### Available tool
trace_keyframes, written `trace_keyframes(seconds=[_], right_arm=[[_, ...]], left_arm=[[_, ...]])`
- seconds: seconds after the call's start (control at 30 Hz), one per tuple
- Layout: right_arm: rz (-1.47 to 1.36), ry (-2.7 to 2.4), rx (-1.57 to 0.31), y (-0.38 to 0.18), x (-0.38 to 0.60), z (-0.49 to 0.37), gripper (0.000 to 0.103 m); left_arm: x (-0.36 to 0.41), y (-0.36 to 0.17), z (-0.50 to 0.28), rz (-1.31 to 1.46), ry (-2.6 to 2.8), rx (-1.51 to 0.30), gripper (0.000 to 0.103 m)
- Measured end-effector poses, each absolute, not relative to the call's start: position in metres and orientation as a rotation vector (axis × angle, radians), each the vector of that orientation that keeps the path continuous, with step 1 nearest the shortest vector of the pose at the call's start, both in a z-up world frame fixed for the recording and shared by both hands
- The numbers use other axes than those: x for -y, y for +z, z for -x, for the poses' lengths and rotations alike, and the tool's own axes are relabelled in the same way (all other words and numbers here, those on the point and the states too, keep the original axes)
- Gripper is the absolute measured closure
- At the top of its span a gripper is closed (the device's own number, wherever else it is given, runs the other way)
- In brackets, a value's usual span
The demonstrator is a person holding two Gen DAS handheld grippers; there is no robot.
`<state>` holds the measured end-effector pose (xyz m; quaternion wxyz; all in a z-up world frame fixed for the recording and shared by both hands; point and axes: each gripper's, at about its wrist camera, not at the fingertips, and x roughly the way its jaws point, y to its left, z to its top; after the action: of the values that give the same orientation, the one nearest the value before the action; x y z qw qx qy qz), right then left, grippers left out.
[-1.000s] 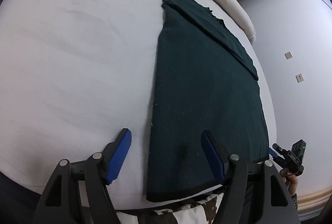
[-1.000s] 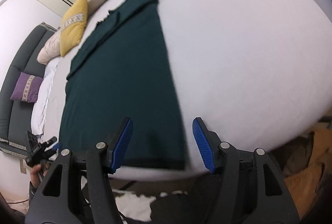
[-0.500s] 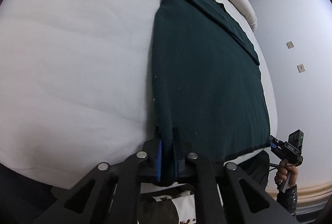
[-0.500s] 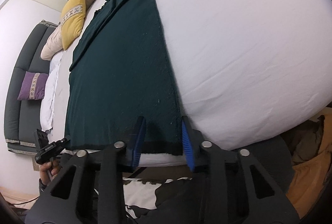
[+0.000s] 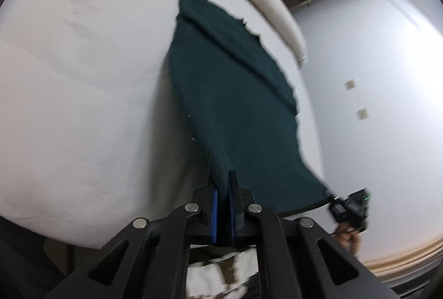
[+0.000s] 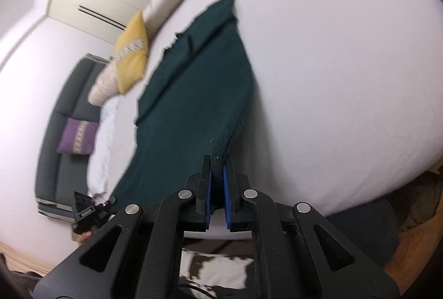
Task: Fold small clothes
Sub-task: 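Grasp the hem with both tools and fold it up toward the collar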
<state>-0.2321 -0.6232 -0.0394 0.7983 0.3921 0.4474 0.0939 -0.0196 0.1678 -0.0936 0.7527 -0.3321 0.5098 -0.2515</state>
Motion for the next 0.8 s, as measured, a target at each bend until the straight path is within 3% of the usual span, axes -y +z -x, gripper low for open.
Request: trace_keyframes(seconds=[0.37,0.8], right_arm=[[-0.931,0.214,-0.804,0.009,0.629,0.152,0.097],[-0.943,0.151,-0.746,0.021,0.647,0.058,0.097]], left_arm=[[-0.171,-0.05,-0.047,0.922,-0.592,-0.961,0.097],[-0.167,-0.044,-0.133,0.957,-0.557,-0.902,0.097]])
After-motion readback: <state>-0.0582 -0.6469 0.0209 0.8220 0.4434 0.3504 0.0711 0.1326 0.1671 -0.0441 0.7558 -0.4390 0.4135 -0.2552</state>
